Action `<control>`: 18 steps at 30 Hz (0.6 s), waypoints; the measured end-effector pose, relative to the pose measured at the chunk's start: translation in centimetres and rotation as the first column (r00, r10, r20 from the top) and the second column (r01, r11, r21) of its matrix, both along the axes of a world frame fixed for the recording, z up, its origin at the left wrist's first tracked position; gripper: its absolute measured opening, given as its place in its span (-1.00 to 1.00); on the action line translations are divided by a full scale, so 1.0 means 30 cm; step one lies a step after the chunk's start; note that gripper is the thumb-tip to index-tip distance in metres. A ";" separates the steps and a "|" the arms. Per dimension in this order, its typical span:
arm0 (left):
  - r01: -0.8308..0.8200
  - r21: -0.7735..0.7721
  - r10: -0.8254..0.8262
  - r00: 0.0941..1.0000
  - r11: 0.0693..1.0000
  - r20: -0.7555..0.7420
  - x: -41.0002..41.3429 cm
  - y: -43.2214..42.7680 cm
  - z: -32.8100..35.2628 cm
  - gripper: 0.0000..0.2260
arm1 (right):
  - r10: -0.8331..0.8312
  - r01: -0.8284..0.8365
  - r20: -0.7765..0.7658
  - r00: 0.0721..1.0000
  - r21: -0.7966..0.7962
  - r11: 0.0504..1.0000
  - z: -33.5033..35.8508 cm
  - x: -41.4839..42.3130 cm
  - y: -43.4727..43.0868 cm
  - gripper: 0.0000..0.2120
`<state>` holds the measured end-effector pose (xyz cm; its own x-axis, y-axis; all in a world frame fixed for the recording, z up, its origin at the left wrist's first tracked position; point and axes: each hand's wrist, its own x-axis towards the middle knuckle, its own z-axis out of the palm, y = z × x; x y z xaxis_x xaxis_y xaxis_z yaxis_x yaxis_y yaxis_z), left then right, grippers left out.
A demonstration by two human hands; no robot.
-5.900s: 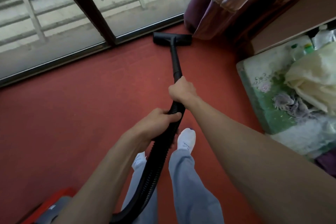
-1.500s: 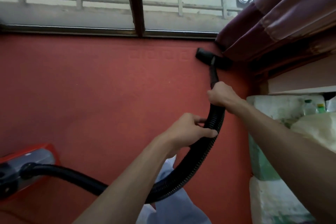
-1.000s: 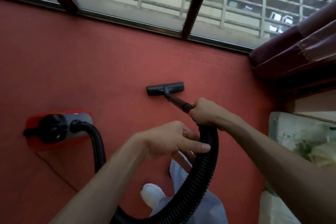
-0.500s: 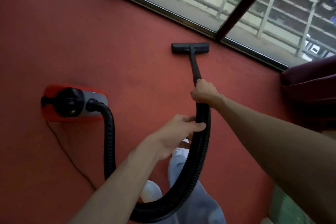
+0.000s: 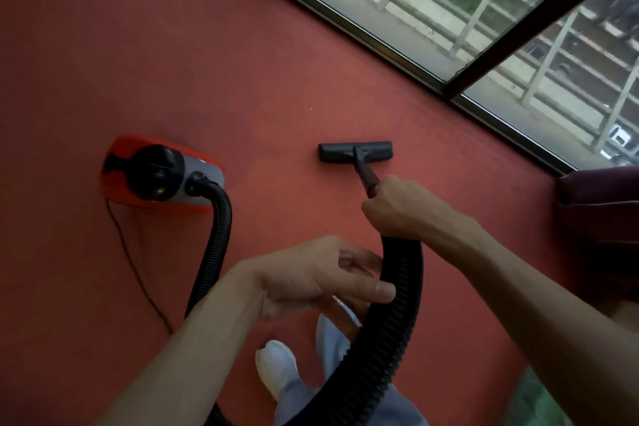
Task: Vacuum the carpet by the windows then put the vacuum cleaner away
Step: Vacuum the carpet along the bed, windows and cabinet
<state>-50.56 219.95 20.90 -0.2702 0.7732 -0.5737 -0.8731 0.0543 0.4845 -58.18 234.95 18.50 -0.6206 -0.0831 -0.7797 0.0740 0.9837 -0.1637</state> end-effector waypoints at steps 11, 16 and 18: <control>-0.359 -0.292 0.369 0.929 0.886 -0.024 0.036 0.056 -0.186 -0.74 | -0.154 0.147 -0.083 0.985 -0.086 0.985 -0.278 -0.124 -0.109 -0.65; -0.483 -0.435 0.495 0.864 0.760 -0.096 0.010 0.187 -0.277 -0.63 | -0.439 0.424 -0.025 0.898 -0.215 0.880 -0.370 -0.185 -0.071 -0.56; -0.525 -0.485 0.511 0.842 0.699 -0.174 0.024 0.226 -0.278 -0.51 | -0.595 0.578 0.003 0.804 -0.244 0.779 -0.346 -0.169 -0.052 -0.63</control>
